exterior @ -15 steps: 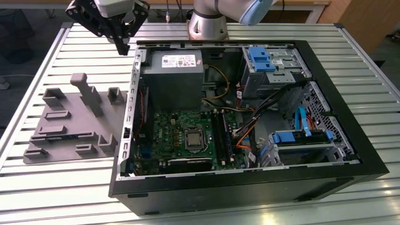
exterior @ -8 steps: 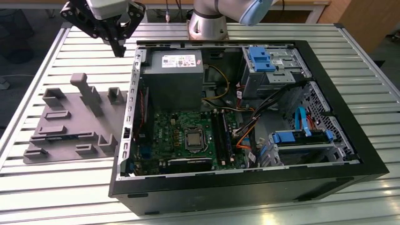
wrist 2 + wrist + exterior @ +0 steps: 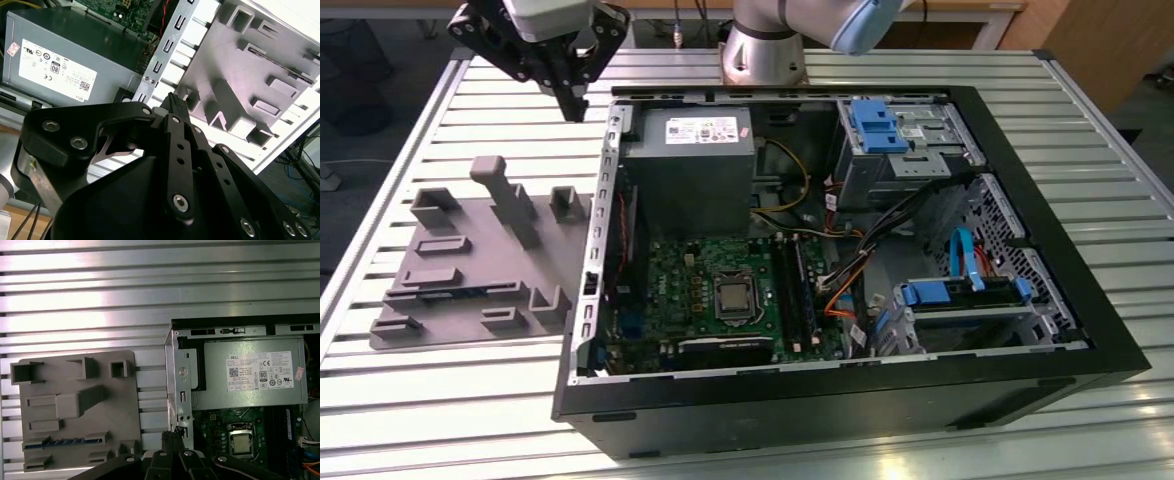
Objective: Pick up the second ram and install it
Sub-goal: 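Reach for the second ram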
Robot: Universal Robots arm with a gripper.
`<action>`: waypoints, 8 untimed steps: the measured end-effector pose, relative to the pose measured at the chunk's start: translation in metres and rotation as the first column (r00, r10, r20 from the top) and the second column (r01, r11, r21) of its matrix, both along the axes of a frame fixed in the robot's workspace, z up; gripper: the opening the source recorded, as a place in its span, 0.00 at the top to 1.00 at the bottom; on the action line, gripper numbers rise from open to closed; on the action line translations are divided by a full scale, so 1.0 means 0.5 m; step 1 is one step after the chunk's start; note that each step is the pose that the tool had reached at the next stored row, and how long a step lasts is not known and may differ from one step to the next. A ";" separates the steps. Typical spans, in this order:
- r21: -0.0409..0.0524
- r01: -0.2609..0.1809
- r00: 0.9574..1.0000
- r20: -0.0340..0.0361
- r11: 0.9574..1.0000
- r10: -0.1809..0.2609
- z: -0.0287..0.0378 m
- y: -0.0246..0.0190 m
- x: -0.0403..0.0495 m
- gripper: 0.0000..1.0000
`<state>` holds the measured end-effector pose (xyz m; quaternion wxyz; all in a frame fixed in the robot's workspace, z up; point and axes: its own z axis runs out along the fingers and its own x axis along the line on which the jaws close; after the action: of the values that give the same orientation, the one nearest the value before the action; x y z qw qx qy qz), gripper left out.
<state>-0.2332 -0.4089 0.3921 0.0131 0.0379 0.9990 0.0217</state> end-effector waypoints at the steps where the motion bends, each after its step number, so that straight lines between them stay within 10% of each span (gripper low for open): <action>1: 0.000 0.000 1.000 0.000 1.000 0.000 0.000 -0.0001 -0.001 0.89; 8: 0.000 0.000 1.000 0.000 1.000 0.000 0.000 0.0000 -0.017 0.89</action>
<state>-0.2418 -0.4089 0.3922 0.0131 0.0379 0.9990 0.0217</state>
